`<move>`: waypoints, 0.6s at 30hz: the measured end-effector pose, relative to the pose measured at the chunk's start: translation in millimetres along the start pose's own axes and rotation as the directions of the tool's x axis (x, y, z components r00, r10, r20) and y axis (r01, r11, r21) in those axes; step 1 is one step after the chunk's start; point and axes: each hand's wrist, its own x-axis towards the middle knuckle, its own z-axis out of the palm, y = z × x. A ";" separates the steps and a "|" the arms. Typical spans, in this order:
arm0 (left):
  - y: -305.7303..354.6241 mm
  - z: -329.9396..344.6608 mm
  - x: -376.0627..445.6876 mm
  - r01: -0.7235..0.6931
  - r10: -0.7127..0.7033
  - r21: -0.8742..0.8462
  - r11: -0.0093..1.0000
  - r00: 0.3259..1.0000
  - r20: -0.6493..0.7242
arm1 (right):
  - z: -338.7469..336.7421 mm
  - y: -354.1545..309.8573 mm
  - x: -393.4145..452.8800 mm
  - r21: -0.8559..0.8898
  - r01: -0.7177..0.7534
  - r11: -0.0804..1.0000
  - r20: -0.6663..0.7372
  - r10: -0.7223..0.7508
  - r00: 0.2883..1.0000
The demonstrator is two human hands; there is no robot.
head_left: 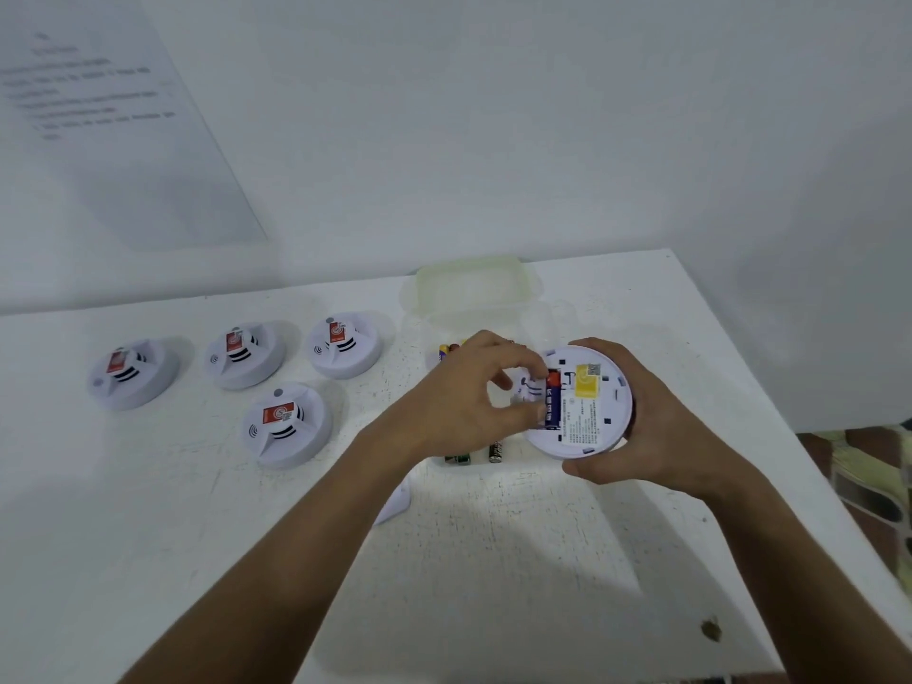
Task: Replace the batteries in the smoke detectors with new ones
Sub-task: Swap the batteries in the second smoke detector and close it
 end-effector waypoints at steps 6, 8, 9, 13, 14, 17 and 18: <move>2.1 1.5 -3.0 0.003 -0.001 -0.045 0.999 0.999 0.048 | -0.2 -1.6 1.0 -0.009 0.031 0.999 -0.006 -0.031 0.999; 1.5 3.7 -3.9 0.017 -0.012 -0.071 0.997 0.998 0.061 | 0.5 0.1 1.6 -0.015 0.050 0.999 -0.015 -0.050 0.999; 1.2 4.6 -4.4 0.022 -0.017 -0.082 0.996 0.998 0.059 | 1.1 1.3 2.0 -0.019 0.057 0.998 -0.022 -0.058 0.998; 1.8 5.8 -4.7 0.046 -0.038 -0.098 0.994 0.996 0.080 | 5.5 4.3 5.5 -0.056 0.078 0.995 -0.033 -0.080 0.996; 2.2 5.8 -3.8 0.051 -0.043 -0.086 0.995 0.995 0.090 | 6.5 4.8 6.4 -0.063 0.079 0.995 -0.029 -0.081 0.996; 3.9 4.8 -0.2 0.063 -0.058 -0.052 0.997 0.994 0.096 | 8.1 8.5 8.6 -0.062 0.079 0.995 -0.036 -0.081 0.996; 4.4 4.4 1.0 0.058 -0.055 -0.036 0.998 0.995 0.085 | 8.6 10.1 9.1 -0.059 0.080 0.995 -0.042 -0.082 0.996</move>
